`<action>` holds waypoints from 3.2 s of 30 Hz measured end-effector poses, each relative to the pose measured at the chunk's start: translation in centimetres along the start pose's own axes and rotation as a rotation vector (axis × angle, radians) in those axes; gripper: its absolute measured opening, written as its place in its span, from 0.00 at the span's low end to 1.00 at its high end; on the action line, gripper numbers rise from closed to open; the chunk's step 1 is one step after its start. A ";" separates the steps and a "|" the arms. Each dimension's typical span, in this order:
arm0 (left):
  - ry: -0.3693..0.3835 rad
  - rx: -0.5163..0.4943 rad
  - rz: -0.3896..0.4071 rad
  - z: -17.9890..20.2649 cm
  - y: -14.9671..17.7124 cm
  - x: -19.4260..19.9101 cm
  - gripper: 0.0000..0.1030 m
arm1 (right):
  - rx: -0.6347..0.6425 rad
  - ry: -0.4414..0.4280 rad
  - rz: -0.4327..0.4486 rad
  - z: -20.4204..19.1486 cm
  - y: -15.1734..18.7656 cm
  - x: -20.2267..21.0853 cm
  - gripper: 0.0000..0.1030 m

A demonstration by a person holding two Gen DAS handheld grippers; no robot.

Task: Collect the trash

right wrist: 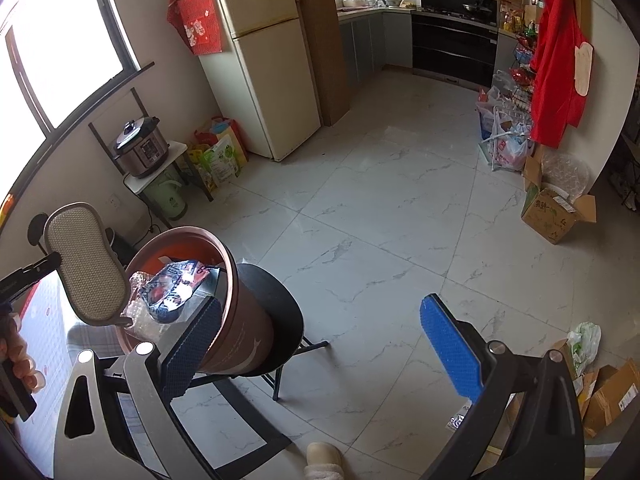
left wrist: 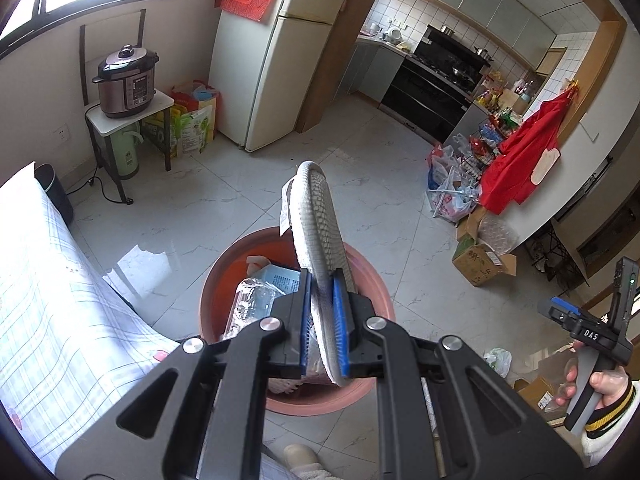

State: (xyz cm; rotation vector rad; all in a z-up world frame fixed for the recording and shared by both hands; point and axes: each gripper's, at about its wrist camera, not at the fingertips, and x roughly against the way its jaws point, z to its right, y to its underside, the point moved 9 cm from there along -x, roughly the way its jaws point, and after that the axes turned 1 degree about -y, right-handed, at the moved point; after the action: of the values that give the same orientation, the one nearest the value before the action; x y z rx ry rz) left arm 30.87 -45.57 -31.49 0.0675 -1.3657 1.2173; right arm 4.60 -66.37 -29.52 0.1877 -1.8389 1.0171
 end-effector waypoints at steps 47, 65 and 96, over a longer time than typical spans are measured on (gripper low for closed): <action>-0.332 0.113 0.223 -10.9 4.5 23.9 0.94 | 0.303 -0.182 0.065 -23.1 1.5 9.4 0.95; -0.571 0.309 0.333 -18.3 13.4 39.6 0.94 | 0.486 -0.308 0.106 -36.3 5.4 14.9 0.95; -0.641 0.321 0.377 -20.5 15.8 43.5 0.94 | 0.489 -0.292 0.145 -38.9 7.3 16.7 0.95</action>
State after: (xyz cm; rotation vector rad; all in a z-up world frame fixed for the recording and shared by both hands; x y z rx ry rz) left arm 23.25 1.35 -14.20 0.4784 -1.7651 1.8270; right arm 18.91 -29.04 -13.72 0.5241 -1.8478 1.6029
